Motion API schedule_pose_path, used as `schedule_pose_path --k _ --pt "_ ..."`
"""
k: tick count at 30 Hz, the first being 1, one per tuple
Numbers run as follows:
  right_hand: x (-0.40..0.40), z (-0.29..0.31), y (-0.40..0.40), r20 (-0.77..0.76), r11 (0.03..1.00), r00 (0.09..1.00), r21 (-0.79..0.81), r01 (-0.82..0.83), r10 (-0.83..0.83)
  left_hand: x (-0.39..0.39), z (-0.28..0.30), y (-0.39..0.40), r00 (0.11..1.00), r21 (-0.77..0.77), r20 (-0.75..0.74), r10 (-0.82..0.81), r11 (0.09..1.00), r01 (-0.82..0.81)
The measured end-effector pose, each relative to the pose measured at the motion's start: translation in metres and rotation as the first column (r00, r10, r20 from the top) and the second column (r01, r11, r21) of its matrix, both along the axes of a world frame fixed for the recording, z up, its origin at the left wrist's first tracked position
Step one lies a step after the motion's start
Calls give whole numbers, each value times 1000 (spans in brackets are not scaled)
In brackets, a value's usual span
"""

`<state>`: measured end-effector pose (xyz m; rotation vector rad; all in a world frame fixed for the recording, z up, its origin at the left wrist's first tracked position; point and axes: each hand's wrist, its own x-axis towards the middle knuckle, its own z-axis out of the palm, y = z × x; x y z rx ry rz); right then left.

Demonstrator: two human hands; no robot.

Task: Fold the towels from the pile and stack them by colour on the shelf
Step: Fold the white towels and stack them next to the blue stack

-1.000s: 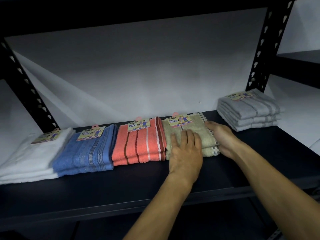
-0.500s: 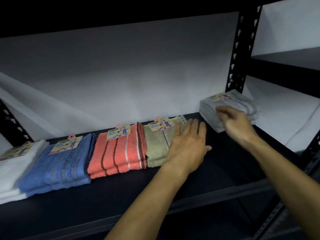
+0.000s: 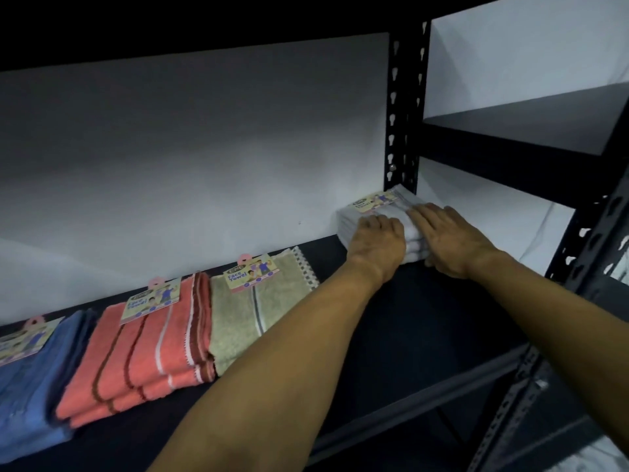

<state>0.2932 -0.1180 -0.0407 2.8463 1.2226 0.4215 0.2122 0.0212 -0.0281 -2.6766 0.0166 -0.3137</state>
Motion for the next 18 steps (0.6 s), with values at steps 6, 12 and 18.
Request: schedule_pose_path --k 6,12,18 --pt "17 -20 -1 70 989 990 75 -131 126 3 -4 -8 999 -36 -36 -14 999 13" --pt "6 -28 -5 209 969 960 124 -215 186 -13 4 -12 999 -71 -31 -42 997 40" --pt "-35 -26 -16 238 940 939 176 -292 247 -55 4 -21 999 -134 -47 -3 991 -3"
